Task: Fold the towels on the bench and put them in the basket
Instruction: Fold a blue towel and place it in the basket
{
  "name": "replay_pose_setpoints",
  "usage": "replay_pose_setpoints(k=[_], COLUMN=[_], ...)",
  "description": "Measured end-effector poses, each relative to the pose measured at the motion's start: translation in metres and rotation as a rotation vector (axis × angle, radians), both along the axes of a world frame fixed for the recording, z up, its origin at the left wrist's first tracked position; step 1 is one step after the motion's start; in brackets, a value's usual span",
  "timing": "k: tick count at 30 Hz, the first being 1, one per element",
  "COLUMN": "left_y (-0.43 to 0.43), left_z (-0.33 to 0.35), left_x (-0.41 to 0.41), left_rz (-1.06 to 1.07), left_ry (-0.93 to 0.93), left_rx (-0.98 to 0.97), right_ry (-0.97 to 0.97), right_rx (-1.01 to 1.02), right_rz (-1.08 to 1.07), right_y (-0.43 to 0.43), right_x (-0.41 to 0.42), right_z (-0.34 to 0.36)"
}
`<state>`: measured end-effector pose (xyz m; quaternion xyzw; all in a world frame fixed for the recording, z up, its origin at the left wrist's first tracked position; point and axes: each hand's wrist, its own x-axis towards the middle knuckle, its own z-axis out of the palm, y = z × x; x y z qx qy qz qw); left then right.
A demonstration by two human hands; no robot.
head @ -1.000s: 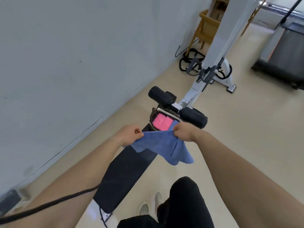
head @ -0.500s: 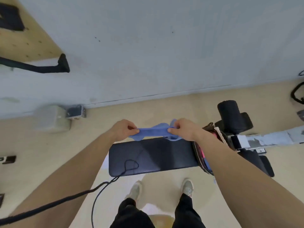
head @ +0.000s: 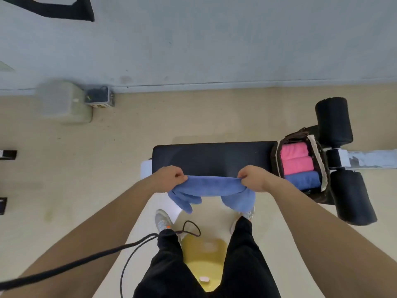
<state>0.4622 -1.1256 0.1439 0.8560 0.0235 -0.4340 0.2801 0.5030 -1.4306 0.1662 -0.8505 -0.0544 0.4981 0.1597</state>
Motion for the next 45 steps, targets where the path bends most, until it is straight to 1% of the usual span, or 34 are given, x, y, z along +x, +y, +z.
replay_pose_setpoints(k=[5,7,10,13,15,18,21,24,26,28,29,31,34,37,41,45], left_y=[0.015,0.016,0.015,0.012,0.008,0.003,0.001,0.001,0.002,0.003,0.005,0.007,0.014,0.025,0.032,0.037], left_z=[-0.042,-0.074,-0.139,-0.210,-0.250,-0.292,-0.323,-0.341,-0.339,-0.327,-0.319,-0.303,-0.290,-0.287,-0.292,-0.304], left_x=[0.016,0.030,0.053,0.081,0.098,0.121,0.138,0.141,0.133,0.109,0.094,0.056,-0.001,-0.046,-0.081,-0.091], left_rz=[0.114,0.158,0.172,0.147,0.136,0.146,0.125,0.087,0.074,0.106,0.138,0.195,0.179,0.233,0.281,0.288], left_ry=[-0.055,-0.092,-0.182,-0.327,-0.453,-0.632,-0.736,-0.791,-0.863,-0.955,-0.985,-0.993,-0.908,-0.860,-0.835,-0.817], left_rx=[-0.016,-0.014,0.010,0.063,0.086,0.136,0.194,0.246,0.278,0.303,0.298,0.265,0.284,0.302,0.318,0.349], right_ry=[-0.078,-0.122,-0.172,-0.234,-0.343,-0.538,-0.651,-0.722,-0.835,-0.978,-1.014,-1.014,-0.988,-0.939,-0.911,-0.919], right_rx=[-0.031,-0.035,-0.055,-0.082,-0.083,-0.098,-0.089,-0.091,-0.136,-0.161,-0.148,-0.092,-0.021,0.035,0.103,0.131], right_rz=[-0.077,-0.056,0.004,0.005,-0.023,-0.029,0.002,-0.047,-0.056,-0.053,-0.066,-0.085,-0.034,-0.007,0.035,0.105], right_y=[0.023,0.031,0.038,0.039,0.038,0.039,0.036,0.033,0.032,0.033,0.034,0.037,0.042,0.047,0.052,0.068], right_x=[0.021,0.043,0.075,0.102,0.117,0.133,0.144,0.144,0.134,0.113,0.099,0.068,0.021,-0.023,-0.068,-0.089], right_z=[-0.042,-0.072,-0.137,-0.209,-0.253,-0.302,-0.336,-0.347,-0.343,-0.332,-0.326,-0.313,-0.299,-0.292,-0.300,-0.312])
